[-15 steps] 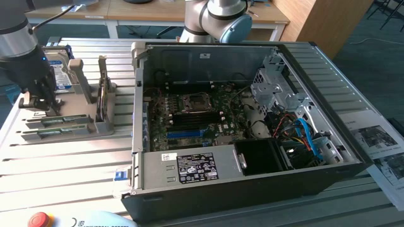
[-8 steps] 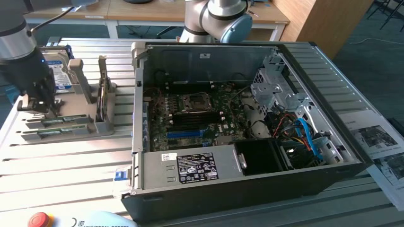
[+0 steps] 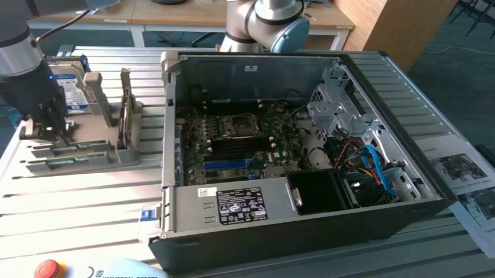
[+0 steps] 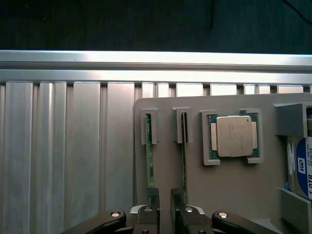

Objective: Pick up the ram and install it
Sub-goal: 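Pick up the ram and move it above insertion slot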

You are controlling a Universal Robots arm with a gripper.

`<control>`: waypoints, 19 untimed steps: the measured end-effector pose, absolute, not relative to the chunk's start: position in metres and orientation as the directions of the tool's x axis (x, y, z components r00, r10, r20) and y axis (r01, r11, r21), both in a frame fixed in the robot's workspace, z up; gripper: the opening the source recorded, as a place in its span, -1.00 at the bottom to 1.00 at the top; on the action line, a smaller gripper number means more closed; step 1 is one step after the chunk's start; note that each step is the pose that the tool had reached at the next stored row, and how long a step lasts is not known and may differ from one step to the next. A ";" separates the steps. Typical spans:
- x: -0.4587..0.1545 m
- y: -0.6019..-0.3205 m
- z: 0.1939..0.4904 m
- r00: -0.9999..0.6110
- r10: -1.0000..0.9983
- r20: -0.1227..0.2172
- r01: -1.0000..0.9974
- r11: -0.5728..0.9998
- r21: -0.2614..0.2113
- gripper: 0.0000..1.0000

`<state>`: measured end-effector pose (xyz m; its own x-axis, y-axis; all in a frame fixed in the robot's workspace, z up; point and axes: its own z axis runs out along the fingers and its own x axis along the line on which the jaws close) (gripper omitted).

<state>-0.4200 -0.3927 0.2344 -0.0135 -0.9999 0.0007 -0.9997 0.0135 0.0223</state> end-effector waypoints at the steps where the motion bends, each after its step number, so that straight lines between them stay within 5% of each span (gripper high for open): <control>1: -0.420 -0.393 0.234 -0.014 -1.000 0.001 -1.000 0.014 0.022 -0.53; 19: -0.420 -0.395 0.225 -0.014 -1.000 0.001 -1.000 0.014 0.023 -0.53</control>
